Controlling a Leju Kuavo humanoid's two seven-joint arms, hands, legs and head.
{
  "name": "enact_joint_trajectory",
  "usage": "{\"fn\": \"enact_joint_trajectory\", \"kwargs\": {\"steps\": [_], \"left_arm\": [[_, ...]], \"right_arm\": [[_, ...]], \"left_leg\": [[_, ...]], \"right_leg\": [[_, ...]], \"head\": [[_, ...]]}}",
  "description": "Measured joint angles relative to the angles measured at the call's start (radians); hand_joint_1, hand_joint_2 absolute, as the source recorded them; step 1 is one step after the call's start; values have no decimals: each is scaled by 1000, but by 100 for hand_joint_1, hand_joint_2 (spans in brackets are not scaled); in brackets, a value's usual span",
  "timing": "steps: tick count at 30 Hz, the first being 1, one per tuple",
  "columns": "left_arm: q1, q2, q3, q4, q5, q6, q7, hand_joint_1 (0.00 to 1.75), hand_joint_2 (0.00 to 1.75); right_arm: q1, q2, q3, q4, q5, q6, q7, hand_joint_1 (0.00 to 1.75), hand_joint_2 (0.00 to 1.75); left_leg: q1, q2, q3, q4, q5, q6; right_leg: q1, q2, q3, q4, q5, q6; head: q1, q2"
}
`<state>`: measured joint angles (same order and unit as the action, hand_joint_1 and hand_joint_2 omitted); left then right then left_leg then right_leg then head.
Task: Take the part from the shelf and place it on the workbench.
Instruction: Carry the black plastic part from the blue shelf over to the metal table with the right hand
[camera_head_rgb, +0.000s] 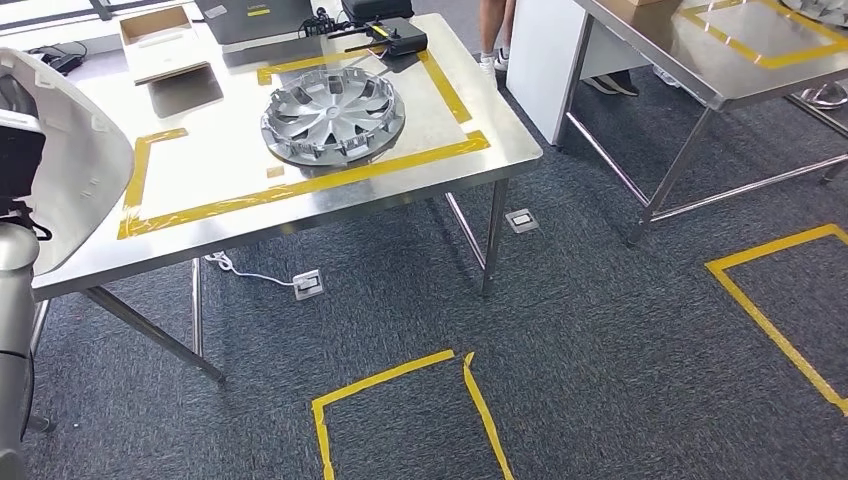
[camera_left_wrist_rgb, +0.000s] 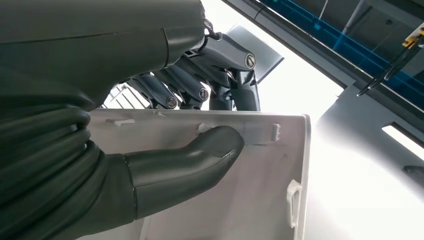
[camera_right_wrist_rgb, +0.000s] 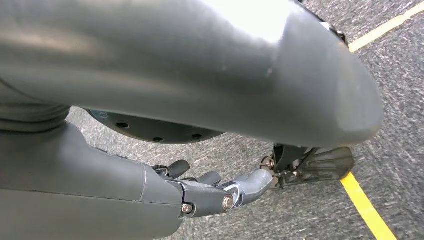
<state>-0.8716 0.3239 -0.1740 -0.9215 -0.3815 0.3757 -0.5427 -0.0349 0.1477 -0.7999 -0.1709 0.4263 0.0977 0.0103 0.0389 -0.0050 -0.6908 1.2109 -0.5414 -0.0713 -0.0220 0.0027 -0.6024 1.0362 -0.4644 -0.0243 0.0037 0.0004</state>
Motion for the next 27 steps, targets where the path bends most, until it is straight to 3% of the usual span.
{"fn": "enact_joint_trajectory", "kwargs": {"steps": [1,3,4,6,7,9,12,14,17,18,19,21,23,24,27], "left_arm": [[4,0,0,0,0,0,1,175,175],[13,2,1,-2,0,0,4,175,175],[17,3,2,-4,0,-1,5,175,175],[21,7,7,-12,-2,-4,8,175,175],[21,9,10,-16,-4,-5,9,175,175],[23,12,17,-25,-7,-7,10,175,175],[32,16,25,-40,-11,-7,15,175,175],[35,17,29,-53,-16,-7,18,175,175],[48,16,35,-66,-25,-7,21,175,175],[54,16,37,-70,-26,-7,21,175,175],[60,16,39,-72,-27,-7,22,175,175],[66,16,42,-79,-28,-8,22,175,175],[67,16,45,-82,-28,-8,23,175,175],[67,16,47,-84,-29,-10,23,175,175],[70,19,51,-92,-30,-15,26,175,175]], "right_arm": [[0,0,0,0,1,0,0,0,0],[1,0,0,0,3,0,0,0,0],[1,0,0,0,4,0,0,0,0],[1,1,0,0,6,0,0,0,0],[0,1,0,0,8,1,0,0,0],[0,1,0,0,12,1,1,0,0],[-1,1,0,0,17,2,1,0,0],[-2,1,0,-1,21,3,1,0,0],[-2,1,0,-1,24,3,1,0,0],[-1,1,0,-1,24,3,1,0,0],[-1,1,0,-1,25,3,1,0,0],[0,1,0,-1,26,3,1,0,0],[0,0,0,-1,28,3,1,0,0],[-1,0,0,-1,29,4,2,0,0],[-2,0,0,-1,30,4,2,0,0]], "left_leg": [[-2,0,-32,56,-17,1],[-6,0,-65,98,-9,8],[-8,0,-61,77,18,13],[-14,3,-11,-46,94,27],[-20,6,20,-110,117,33],[-28,9,51,-173,125,44],[-27,1,59,-182,115,58],[-21,-1,70,-189,111,70],[-22,-3,83,-188,97,80],[-22,-5,88,-187,92,80],[-22,-6,95,-186,85,79],[-23,-10,111,-184,71,75],[-25,-13,121,-182,59,66],[-27,-15,122,-183,54,61],[-25,-16,131,-190,46,43]], "right_leg": [[3,-1,3,0,-3,-3],[8,-1,11,0,-10,-5],[10,-1,17,0,-15,-6],[14,-1,33,0,-27,-3],[16,-1,39,1,-33,1],[19,-2,43,0,-41,11],[20,-7,50,-2,-51,29],[20,-7,23,57,-78,40],[17,-5,-99,254,-141,47],[17,-5,-129,288,-137,48],[17,-5,-139,280,-111,46],[18,-4,-102,156,-16,39],[22,-1,-52,30,39,27],[23,0,-41,2,44,22],[24,0,-29,-14,33,7]], "head": [[-1,0],[-1,0],[-1,0],[-2,0],[-2,0],[-3,0],[-3,0],[1,0],[4,0],[4,0],[4,0],[5,0],[5,0],[4,0],[4,0]]}}
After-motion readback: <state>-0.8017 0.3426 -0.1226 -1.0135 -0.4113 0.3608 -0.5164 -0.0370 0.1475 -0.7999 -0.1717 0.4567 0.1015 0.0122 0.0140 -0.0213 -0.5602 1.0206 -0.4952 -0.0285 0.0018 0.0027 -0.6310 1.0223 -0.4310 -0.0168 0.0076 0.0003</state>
